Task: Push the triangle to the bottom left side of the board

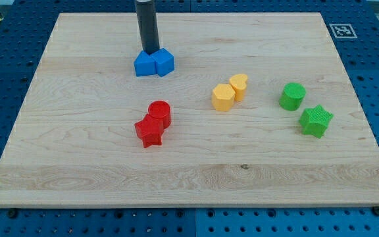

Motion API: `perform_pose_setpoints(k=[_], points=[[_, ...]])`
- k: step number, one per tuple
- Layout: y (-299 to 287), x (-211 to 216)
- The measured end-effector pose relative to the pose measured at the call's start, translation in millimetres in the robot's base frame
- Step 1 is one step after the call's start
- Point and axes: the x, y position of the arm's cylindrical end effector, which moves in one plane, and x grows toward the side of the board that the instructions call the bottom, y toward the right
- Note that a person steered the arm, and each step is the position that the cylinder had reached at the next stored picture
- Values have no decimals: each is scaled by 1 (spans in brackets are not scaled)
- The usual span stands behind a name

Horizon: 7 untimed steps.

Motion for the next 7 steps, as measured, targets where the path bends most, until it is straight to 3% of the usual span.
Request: perform_pose_setpoints(k=[2,4,6,7], points=[[-6,8],[-50,64],[-47,8],[-12,23]])
